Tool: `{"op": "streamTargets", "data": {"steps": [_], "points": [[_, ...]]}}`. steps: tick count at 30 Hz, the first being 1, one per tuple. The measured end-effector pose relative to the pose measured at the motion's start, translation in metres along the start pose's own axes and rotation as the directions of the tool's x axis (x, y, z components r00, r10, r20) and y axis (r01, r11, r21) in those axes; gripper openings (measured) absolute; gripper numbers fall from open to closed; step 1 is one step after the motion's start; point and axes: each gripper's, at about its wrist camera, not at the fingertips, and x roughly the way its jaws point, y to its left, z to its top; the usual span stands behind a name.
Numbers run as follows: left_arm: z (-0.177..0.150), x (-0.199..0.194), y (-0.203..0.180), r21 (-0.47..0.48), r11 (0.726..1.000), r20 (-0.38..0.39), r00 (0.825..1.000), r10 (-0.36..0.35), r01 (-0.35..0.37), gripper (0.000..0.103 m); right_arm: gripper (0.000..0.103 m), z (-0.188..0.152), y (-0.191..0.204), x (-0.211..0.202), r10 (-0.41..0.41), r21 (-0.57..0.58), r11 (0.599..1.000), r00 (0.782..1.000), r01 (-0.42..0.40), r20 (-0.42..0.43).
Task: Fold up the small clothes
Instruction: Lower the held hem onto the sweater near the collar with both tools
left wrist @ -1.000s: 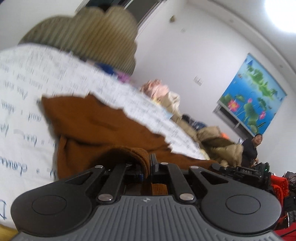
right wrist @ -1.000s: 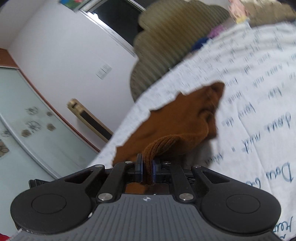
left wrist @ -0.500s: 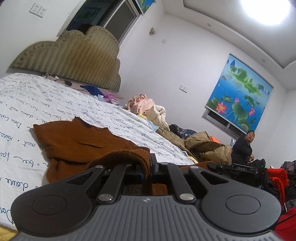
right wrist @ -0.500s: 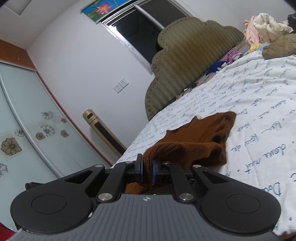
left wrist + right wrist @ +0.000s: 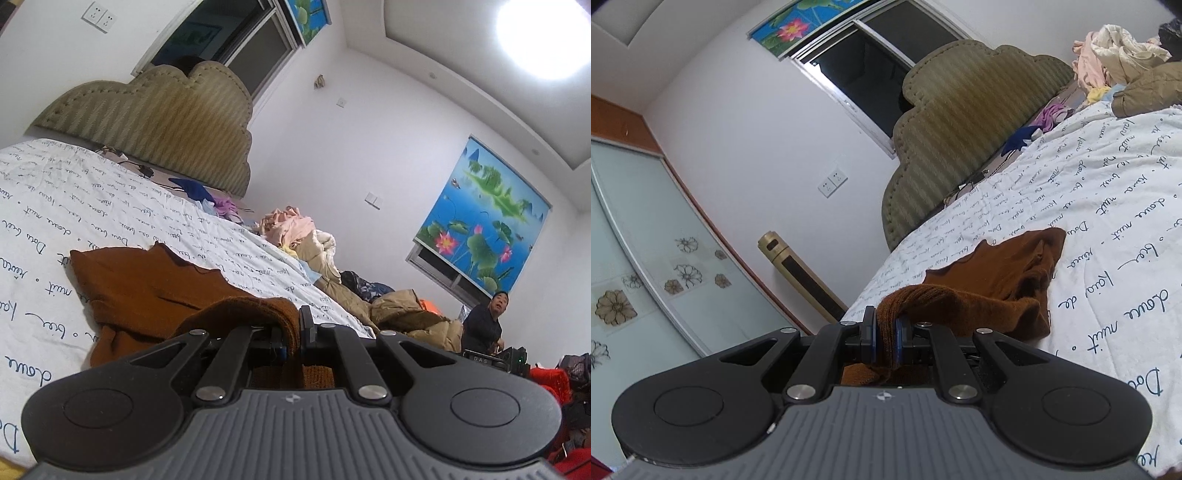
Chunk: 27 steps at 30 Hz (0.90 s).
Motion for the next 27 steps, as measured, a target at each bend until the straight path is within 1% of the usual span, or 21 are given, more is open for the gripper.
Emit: {"op": "streamTargets", "data": {"steps": [5, 11, 14, 17, 19, 27], "points": [[0.009, 0.009, 0.003, -0.004, 1.0, 0.001, 1.0, 0.025, -0.025, 0.006, 0.015, 0.005, -0.003, 0.008, -0.019, -0.001, 1.0, 1.0, 0.019, 0.006], [0.024, 0.027, 0.011, -0.008, 0.997, -0.012, 0.997, 0.076, -0.076, 0.006, 0.015, 0.016, -0.012, 0.025, -0.036, 0.006, 0.999, 0.999, 0.036, 0.014], [0.029, 0.039, 0.018, -0.021, 0.994, -0.033, 0.993, 0.11, -0.11, 0.006, 0.015, 0.022, -0.021, 0.039, -0.046, 0.027, 0.999, 0.999, 0.046, 0.007], [0.033, 0.05, 0.025, -0.035, 0.989, -0.055, 0.988, 0.141, -0.143, 0.006, 0.015, 0.026, -0.03, 0.053, -0.076, 0.04, 0.996, 0.997, 0.076, -0.006], [0.035, 0.055, 0.029, -0.044, 0.987, -0.065, 0.986, 0.153, -0.156, 0.006, 0.015, 0.027, -0.036, 0.061, -0.095, 0.044, 0.994, 0.995, 0.095, -0.013], [0.042, 0.071, 0.036, -0.045, 0.979, -0.08, 0.978, 0.192, -0.196, 0.006, 0.015, 0.034, -0.049, 0.081, -0.123, 0.058, 0.991, 0.992, 0.125, -0.032]]}}
